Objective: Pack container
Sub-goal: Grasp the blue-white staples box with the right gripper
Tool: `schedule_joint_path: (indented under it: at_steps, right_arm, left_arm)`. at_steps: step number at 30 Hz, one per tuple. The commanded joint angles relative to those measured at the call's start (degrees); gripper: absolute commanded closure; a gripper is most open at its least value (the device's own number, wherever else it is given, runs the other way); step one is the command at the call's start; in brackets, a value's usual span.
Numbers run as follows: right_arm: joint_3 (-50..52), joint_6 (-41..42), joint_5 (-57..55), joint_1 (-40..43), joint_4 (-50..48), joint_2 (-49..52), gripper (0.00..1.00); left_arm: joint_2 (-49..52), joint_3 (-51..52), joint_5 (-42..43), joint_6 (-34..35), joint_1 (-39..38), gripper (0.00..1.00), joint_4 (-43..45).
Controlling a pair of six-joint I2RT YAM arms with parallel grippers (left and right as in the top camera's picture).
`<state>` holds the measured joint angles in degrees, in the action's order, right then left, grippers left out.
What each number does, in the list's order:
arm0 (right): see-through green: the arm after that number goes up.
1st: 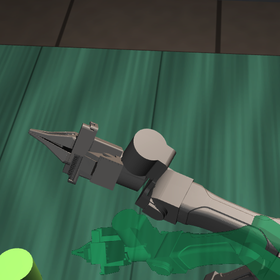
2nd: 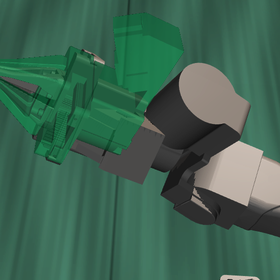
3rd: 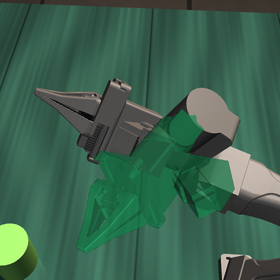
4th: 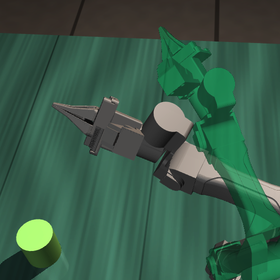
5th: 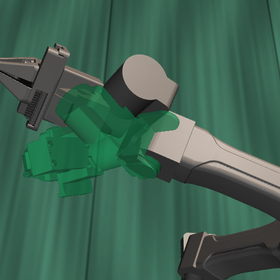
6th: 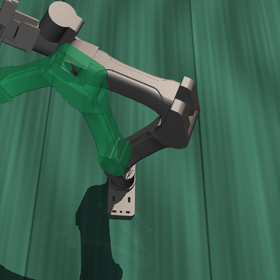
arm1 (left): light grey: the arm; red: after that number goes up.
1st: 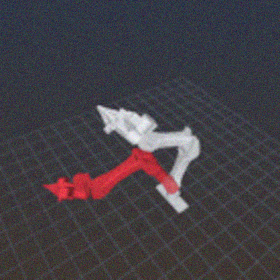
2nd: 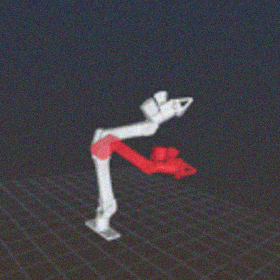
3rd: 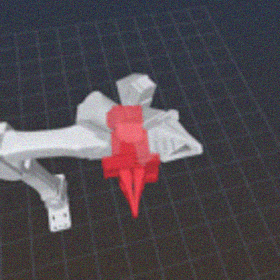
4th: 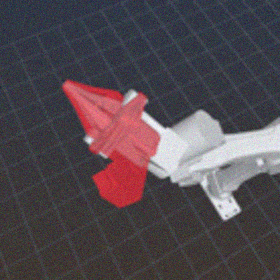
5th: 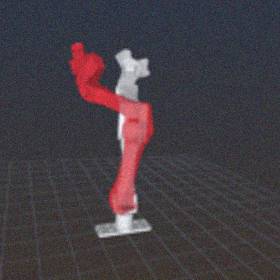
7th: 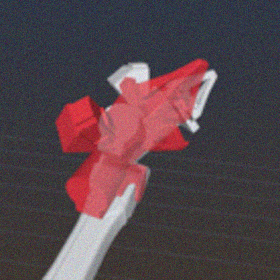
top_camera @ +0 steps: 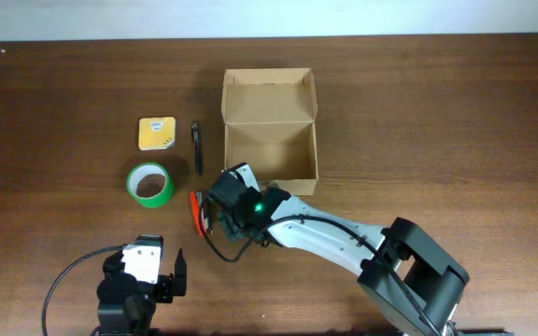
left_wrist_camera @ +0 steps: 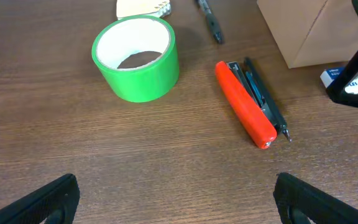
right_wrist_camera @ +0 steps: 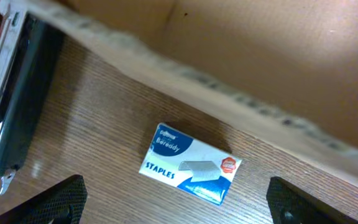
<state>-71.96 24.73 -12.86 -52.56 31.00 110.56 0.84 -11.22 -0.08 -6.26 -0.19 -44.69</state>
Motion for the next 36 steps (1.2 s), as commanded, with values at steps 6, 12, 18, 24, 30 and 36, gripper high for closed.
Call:
schedule_joint_path:
  at_steps: [6, 12, 18, 24, 30, 36]
  right_arm:
    - [0.46, 2.34, -1.55, 0.52, -0.2, 2.82, 0.06]
    - [0.46, 2.36, -2.47, 0.57, -0.59, 3.43, 0.06]
    - [0.46, 2.36, -2.89, 0.57, -1.29, 4.37, 0.12]
    - [0.46, 2.36, -2.89, 0.57, -1.31, 5.22, 0.15]
    - [0.46, 2.36, -2.86, 0.57, -1.42, 5.22, 0.22]
    - [0.46, 2.36, -2.84, 0.57, -1.22, 5.22, 0.31]
  left_arm:
    - [-0.55, 0.22, -0.35, -0.72, 0.35, 0.01, 0.15]
    - [-0.55, 0.22, -0.35, -0.72, 0.35, 0.01, 0.15]
    - [-0.55, 0.22, -0.35, -0.72, 0.35, 0.01, 0.15]
    - [-0.55, 0.22, -0.35, -0.72, 0.35, 0.01, 0.15]
    - [-0.55, 0.22, -0.35, -0.72, 0.35, 0.01, 0.15]
    - [-0.55, 0.22, -0.35, -0.72, 0.35, 0.0, 0.15]
